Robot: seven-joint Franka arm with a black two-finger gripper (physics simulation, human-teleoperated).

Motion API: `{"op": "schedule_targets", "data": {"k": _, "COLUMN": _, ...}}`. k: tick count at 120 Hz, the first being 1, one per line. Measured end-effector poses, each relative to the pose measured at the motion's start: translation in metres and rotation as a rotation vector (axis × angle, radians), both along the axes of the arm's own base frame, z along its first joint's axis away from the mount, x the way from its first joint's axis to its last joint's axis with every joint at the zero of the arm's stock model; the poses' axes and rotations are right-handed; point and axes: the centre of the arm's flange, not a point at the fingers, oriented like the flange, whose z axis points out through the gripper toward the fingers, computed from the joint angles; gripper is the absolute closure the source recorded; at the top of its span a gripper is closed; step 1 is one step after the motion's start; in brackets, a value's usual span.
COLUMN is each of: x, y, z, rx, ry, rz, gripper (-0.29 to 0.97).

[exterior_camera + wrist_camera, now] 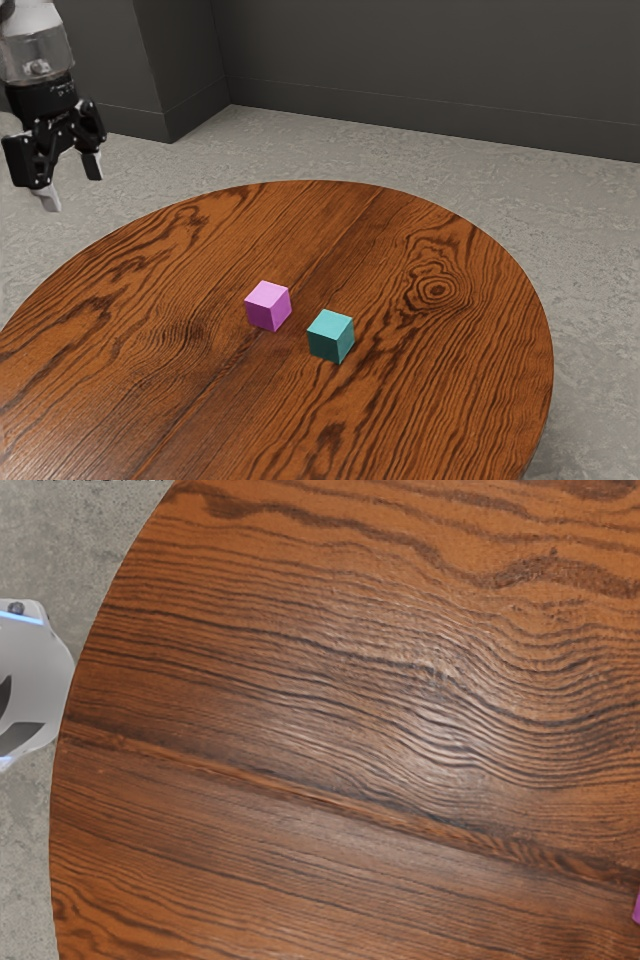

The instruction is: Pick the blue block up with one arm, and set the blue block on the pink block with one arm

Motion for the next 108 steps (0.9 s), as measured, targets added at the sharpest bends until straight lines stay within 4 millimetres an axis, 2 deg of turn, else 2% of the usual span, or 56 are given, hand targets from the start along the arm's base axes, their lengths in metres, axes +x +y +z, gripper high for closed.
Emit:
{"op": "schedule_targets", "data": {"k": 10, "x": 0.002, "y": 0.000, "z": -0.009, "rx": -0.002, "ry": -0.005, "rz": -0.024, "gripper": 0.00}}
{"op": "schedule_targets", "data": {"k": 17, "x": 0.004, "y": 0.007, "z": -0.012, "rx": 0.022, "ry": -0.015, "rz": -0.028, "gripper": 0.00}}
{"op": "schedule_targets", "data": {"k": 24, "x": 0.010, "y": -0.009, "z": -0.008, "rx": 0.032, "ry": -0.040, "rz": -0.068, "gripper": 0.00}}
{"op": "schedule_targets", "data": {"k": 27, "x": 0.010, "y": -0.030, "z": -0.011, "rx": 0.040, "ry": -0.037, "rz": -0.112, "gripper": 0.00}}
{"op": "schedule_targets", "data": {"k": 35, "x": 0.005, "y": -0.094, "z": -0.046, "rx": 0.048, "ry": 0.033, "rz": -0.276, "gripper": 0.00}}
{"op": "schedule_targets", "data": {"k": 45, "x": 0.011, "y": -0.141, "z": -0.100, "rx": 0.022, "ry": 0.101, "rz": -0.476, "gripper": 0.00}}
{"op": "schedule_targets", "data": {"k": 49, "x": 0.017, "y": -0.148, "z": -0.113, "rx": 0.006, "ry": 0.102, "rz": -0.546, "gripper": 0.00}}
{"op": "schedule_targets", "data": {"k": 58, "x": 0.030, "y": -0.149, "z": -0.142, "rx": -0.019, "ry": 0.110, "rz": -0.701, "gripper": 0.00}}
{"op": "schedule_targets", "data": {"k": 64, "x": 0.039, "y": -0.164, "z": -0.168, "rx": -0.044, "ry": 0.109, "rz": -0.831, "gripper": 0.00}}
{"op": "schedule_targets", "data": {"k": 69, "x": 0.045, "y": -0.184, "z": -0.187, "rx": -0.061, "ry": 0.099, "rz": -0.951, "gripper": 0.00}}
{"op": "schedule_targets", "data": {"k": 75, "x": 0.050, "y": -0.205, "z": -0.203, "rx": -0.080, "ry": 0.077, "rz": -1.084, "gripper": 0.00}}
{"op": "schedule_targets", "data": {"k": 85, "x": 0.061, "y": -0.223, "z": -0.228, "rx": -0.110, "ry": 0.045, "rz": -1.266, "gripper": 0.00}}
{"op": "schedule_targets", "data": {"k": 108, "x": 0.080, "y": -0.247, "z": -0.257, "rx": -0.140, "ry": -0.057, "rz": -1.610, "gripper": 0.00}}
